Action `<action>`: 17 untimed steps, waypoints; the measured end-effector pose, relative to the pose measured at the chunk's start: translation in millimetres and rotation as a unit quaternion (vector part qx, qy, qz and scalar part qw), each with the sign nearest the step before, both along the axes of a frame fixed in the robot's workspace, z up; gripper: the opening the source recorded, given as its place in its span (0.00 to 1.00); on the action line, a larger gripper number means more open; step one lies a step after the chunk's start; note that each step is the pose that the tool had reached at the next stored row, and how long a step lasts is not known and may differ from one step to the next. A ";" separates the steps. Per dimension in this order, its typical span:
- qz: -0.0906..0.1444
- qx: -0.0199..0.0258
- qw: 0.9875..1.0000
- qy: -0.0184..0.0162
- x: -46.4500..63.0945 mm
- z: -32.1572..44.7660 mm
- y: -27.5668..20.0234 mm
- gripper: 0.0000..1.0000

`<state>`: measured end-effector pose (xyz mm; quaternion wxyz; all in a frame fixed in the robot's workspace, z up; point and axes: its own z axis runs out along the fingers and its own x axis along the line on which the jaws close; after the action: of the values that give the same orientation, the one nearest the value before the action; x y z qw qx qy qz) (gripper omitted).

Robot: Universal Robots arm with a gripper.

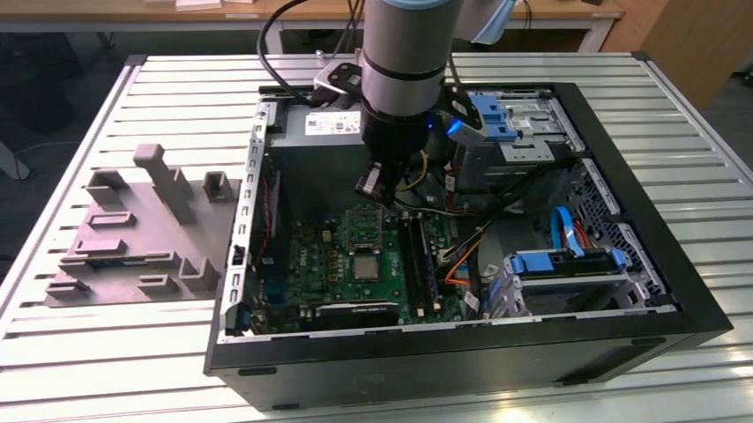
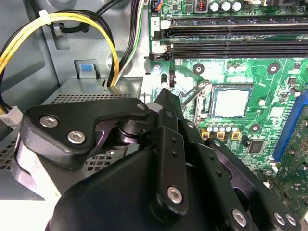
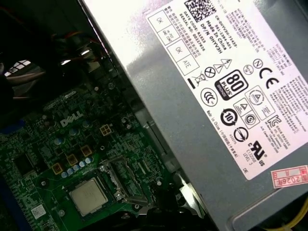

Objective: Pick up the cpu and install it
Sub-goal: 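Close the cpu cover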

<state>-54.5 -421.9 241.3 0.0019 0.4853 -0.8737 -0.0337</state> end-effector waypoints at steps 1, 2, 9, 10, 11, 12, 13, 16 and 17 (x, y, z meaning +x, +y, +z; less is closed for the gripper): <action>0.000 0.000 1.000 0.000 0.0 0.2 0.0 0.11; 0.000 0.000 1.000 0.000 0.0 0.4 0.0 0.11; 0.000 0.000 1.000 0.001 0.0 2.1 0.0 0.11; 0.000 0.000 1.000 0.001 0.0 2.3 0.0 0.11; 0.000 0.000 1.000 0.001 0.0 2.4 0.0 0.11; 0.000 0.000 1.000 0.001 0.0 2.4 0.0 0.11; 0.000 0.000 1.000 0.001 0.0 2.4 0.0 0.11; 0.000 -0.002 1.000 0.001 0.0 2.5 -0.1 0.11; 0.000 -0.003 1.000 0.001 -0.1 2.5 -0.2 0.11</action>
<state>-54.7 -422.1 243.8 0.0046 0.4853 -0.8738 -0.0315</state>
